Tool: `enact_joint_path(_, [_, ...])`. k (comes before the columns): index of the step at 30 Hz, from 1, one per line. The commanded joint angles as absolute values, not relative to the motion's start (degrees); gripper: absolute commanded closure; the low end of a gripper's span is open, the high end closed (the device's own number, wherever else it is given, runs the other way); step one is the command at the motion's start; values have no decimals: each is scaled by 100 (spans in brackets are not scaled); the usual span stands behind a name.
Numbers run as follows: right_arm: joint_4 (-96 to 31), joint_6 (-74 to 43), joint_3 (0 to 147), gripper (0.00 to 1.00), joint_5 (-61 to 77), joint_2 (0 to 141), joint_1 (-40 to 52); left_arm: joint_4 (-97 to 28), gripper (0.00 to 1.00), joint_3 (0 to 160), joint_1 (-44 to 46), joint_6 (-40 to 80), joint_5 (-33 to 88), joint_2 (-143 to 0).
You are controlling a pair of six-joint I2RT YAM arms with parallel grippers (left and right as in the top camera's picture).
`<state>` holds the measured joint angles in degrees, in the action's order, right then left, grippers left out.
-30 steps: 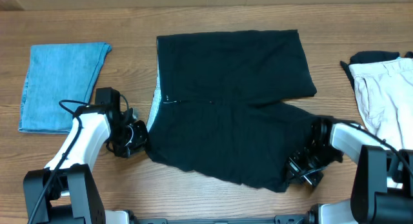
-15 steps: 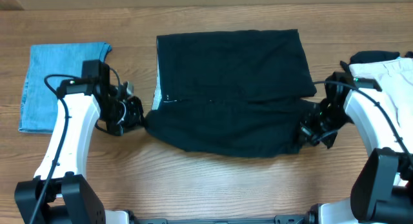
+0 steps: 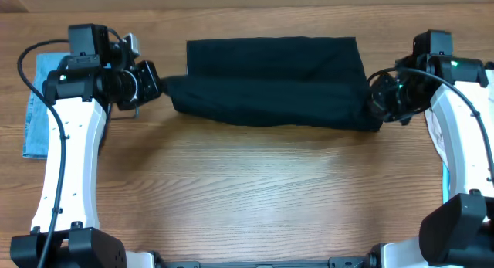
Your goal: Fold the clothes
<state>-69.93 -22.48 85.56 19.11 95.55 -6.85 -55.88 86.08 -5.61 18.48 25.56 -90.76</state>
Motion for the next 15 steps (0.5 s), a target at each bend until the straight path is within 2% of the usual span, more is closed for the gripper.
enact_joint_path(1, [-6344, -2246, 8707, 96, 1516, 9880, -676, -5041, 96, 8785, -438, 1970, 2467, -9076])
enact_joint_path(5, [-5570, -2248, 8707, 96, 1509, 10116, -676, -4486, 96, 8785, -5, 1975, 1673, -9435])
enact_joint_path(15, [-4145, -2274, 8582, 96, 1203, 10678, -674, -2934, 96, 8785, 117, 2082, 1385, -10866])
